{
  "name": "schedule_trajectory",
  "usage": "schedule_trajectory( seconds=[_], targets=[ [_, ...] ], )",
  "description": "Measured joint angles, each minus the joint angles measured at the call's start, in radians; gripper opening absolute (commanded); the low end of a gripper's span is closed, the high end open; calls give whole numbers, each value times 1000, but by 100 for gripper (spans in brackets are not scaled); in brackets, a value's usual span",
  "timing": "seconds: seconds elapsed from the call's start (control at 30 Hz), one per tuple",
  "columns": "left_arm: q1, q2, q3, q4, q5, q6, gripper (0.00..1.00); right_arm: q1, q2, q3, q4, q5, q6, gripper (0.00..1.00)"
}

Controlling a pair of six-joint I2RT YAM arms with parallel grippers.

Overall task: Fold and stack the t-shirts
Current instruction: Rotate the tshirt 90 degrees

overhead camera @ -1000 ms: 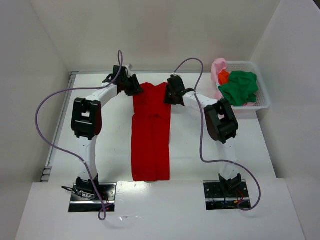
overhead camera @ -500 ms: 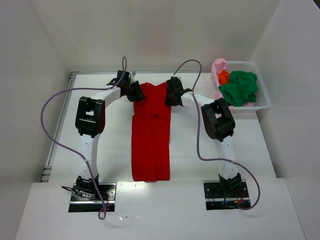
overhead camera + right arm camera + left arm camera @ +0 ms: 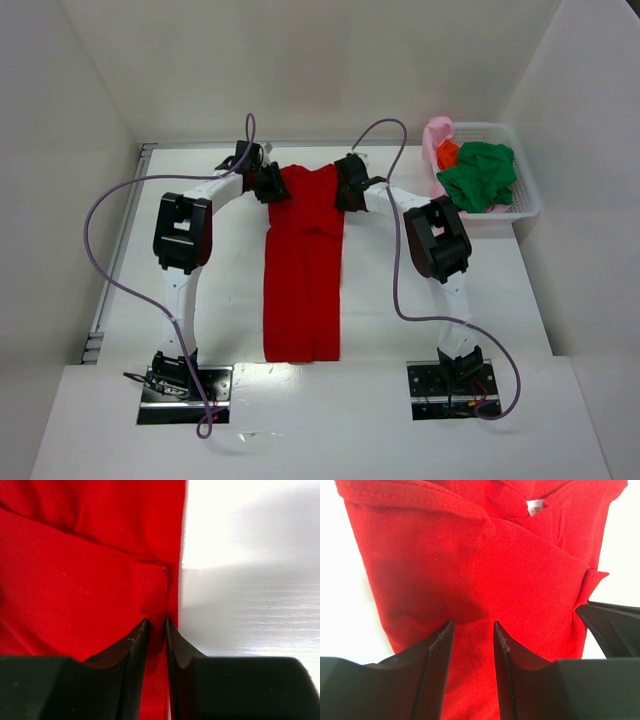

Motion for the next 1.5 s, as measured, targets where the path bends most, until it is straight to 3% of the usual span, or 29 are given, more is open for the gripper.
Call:
schedule_trajectory(
  seconds=[0.13,0.23,0.37,0.6,0.77,0.9,0.97,1.03,1.1,1.2,1.23,1.5],
  targets=[
    [0,8,18,-13,0,3,49,-8,-9,-12,0,4,0,26],
    [0,11,27,-18,3,3,52,-17,-35,-38,-13,14,0,36],
    [-1,13,34,-22,10,8,56,-29,-75,-60,-31,9,-5,40],
    [-1,-7,38,-40,32,34,71,-35,-259,-133,-31,-40,-3,54],
    [-1,-79,36,-66,45,52,74,-35,-393,-184,-5,-68,-3,54],
    [-1,-205,-43,-45,50,53,74,-35,-454,-274,33,-96,6,38],
    [-1,-298,-130,-36,55,52,71,-35,-465,-328,43,-118,17,22],
    [-1,-377,-216,-12,59,49,67,-35,-467,-377,48,-143,29,16],
    [-2,-450,-308,0,61,44,56,-35,-467,-419,50,-173,41,12],
    [-3,-524,-433,36,61,26,34,-34,-462,-441,57,-220,50,11],
    [-3,-543,-476,41,61,18,20,-33,-458,-440,69,-233,51,11],
    [-41,-562,-628,63,64,-35,4,14,-339,-361,129,-289,69,11]
  ],
)
